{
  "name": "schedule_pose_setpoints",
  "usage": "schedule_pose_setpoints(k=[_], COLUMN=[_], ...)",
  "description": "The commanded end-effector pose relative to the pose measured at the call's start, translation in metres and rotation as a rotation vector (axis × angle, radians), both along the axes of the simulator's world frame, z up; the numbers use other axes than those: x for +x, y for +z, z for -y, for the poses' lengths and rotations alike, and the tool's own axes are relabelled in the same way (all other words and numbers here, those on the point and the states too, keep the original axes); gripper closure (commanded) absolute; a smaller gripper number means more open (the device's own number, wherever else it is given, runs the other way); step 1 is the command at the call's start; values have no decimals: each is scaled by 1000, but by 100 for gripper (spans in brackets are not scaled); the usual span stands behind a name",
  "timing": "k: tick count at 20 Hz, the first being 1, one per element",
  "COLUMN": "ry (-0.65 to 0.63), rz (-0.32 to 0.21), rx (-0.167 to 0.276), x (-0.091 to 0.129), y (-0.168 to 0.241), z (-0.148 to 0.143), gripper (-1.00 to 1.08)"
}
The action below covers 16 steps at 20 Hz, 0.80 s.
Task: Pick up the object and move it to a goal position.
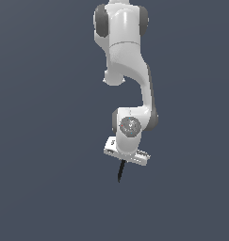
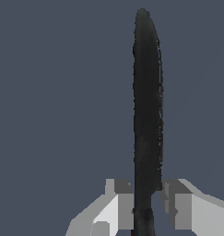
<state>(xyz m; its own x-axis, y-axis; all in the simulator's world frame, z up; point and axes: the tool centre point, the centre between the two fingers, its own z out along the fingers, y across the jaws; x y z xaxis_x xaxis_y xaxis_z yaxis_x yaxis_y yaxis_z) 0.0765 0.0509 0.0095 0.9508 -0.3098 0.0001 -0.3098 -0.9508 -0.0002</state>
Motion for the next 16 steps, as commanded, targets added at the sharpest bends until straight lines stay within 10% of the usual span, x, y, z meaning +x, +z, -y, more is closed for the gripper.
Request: schedule_pose_setpoints(k=[1, 16], ry=[0, 46], rz=[0, 16], rx=[0, 3], x=[0, 6], y=[-2, 41], z=[0, 8], gripper=[108, 108])
